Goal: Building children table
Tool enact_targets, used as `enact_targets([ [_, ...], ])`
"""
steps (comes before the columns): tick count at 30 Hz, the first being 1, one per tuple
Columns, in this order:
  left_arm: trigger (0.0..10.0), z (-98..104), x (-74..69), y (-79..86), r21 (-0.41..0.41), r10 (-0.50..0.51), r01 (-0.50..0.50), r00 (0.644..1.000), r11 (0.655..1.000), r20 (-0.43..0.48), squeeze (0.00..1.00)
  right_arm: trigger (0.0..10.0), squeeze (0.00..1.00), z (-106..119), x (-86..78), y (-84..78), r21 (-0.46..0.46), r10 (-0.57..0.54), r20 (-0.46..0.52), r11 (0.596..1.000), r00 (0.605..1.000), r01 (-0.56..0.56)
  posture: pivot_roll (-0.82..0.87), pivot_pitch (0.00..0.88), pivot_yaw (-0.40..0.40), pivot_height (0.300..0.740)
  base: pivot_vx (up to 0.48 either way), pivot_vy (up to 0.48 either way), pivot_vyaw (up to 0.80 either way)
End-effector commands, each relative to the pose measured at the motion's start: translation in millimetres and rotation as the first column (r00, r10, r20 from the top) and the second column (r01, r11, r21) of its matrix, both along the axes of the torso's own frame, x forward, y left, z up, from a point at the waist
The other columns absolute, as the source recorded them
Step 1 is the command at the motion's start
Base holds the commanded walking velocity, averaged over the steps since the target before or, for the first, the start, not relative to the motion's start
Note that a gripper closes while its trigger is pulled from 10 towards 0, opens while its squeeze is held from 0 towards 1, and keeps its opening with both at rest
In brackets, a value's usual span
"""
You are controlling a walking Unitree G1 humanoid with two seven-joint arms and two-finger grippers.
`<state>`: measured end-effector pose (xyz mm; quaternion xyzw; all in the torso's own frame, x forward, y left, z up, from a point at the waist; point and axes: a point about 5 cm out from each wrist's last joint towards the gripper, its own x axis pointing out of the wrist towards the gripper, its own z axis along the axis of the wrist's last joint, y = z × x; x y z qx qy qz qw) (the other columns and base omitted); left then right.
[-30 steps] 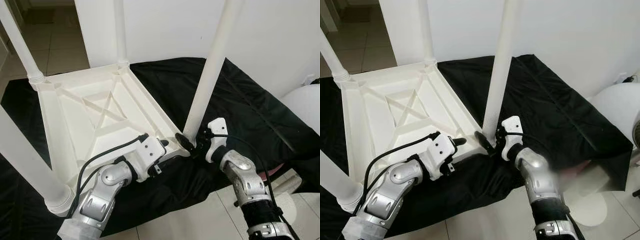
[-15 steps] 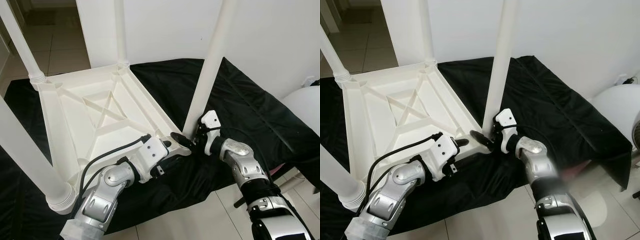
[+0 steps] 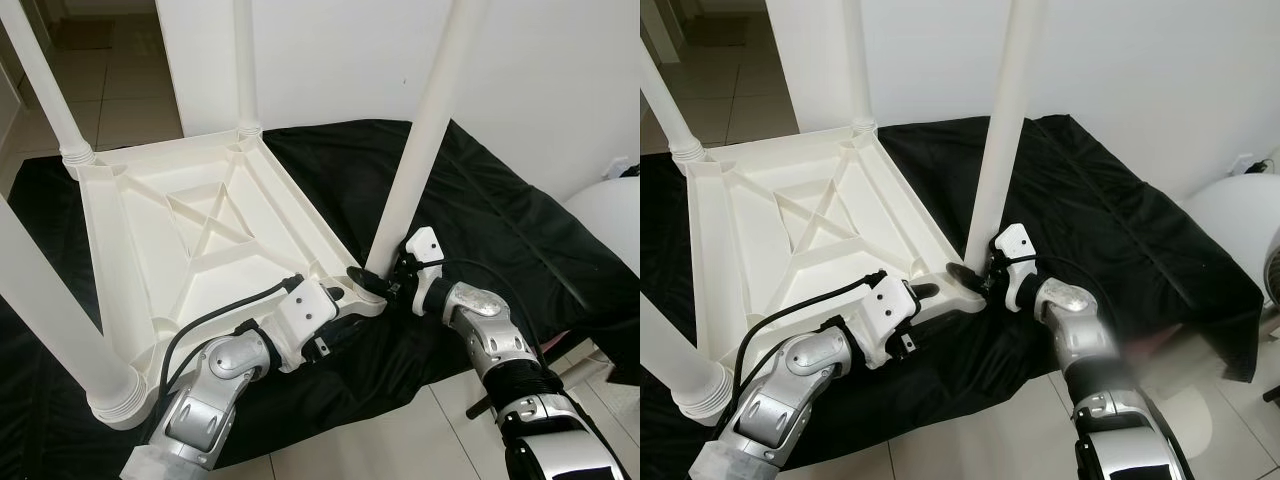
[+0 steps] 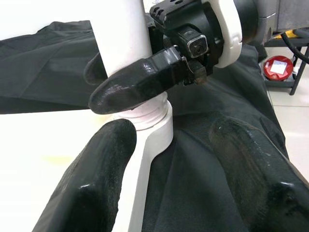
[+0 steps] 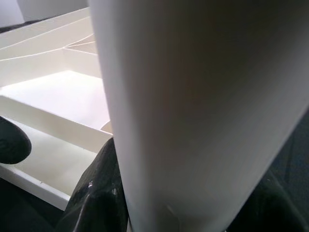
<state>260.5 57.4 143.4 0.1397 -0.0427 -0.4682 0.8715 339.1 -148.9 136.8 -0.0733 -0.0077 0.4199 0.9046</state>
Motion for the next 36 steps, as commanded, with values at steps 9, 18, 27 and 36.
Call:
enact_targets([
  [9, 10.0, -2.0, 0.5, -0.5, 0.004, 0.044, -0.044, 0.999, 0.999, 0.011, 0.0, 10.0, 0.0, -9.3, -17.6, 4.2, 0.058, -0.267, 0.002, 0.962, 0.964, 0.266, 0.0, 0.009, -0.054, 0.74, 0.0, 0.0, 0.0],
  [18, 10.0, -2.2, 2.2, -1.4, 0.012, 0.029, -0.029, 0.999, 1.0, 0.014, 0.0, 10.0, 0.0, -10.8, -30.1, 10.9, 0.148, -0.52, -0.07, 0.838, 0.851, 0.525, -0.02, 0.008, -0.039, 0.74, 0.0, 0.0, 0.0],
  [27, 10.0, 4.5, 13.3, 4.9, 0.013, 0.078, -0.078, 0.996, 0.997, 0.048, 0.0, 10.0, 0.0, -8.9, -44.4, 36.8, 0.23, -0.669, -0.144, 0.694, 0.729, 0.683, -0.02, 0.011, -0.041, 0.74, 0.0, 0.0, 0.0],
  [36, 10.0, 8.7, 23.3, 12.9, 0.015, 0.119, -0.12, 0.991, 0.993, 0.059, 0.0, 10.0, 1.0, -4.9, -45.8, 33.4, 0.229, -0.676, -0.125, 0.693, 0.727, 0.684, -0.02, 0.013, -0.045, 0.74, 0.0, 0.0, 0.0],
])
